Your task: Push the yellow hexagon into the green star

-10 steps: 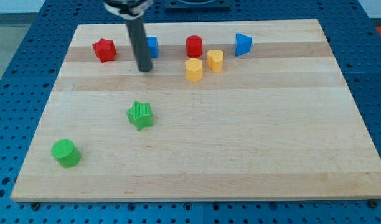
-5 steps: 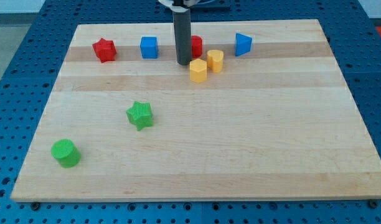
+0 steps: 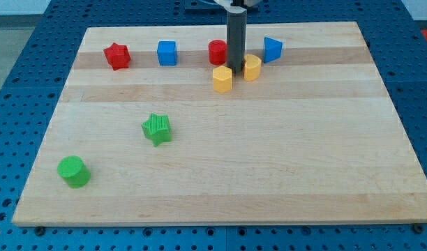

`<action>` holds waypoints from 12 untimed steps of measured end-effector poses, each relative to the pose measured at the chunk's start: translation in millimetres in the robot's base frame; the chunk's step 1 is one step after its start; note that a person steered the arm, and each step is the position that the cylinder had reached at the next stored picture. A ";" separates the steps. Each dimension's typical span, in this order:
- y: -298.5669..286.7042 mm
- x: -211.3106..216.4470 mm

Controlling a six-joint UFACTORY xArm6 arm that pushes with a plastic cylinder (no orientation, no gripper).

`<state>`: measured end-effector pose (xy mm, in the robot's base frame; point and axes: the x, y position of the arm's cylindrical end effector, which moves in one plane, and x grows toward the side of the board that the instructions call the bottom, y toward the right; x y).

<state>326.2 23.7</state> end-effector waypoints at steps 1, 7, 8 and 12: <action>-14.3 7.7; -5.3 98.5; -17.4 102.9; -123.7 103.1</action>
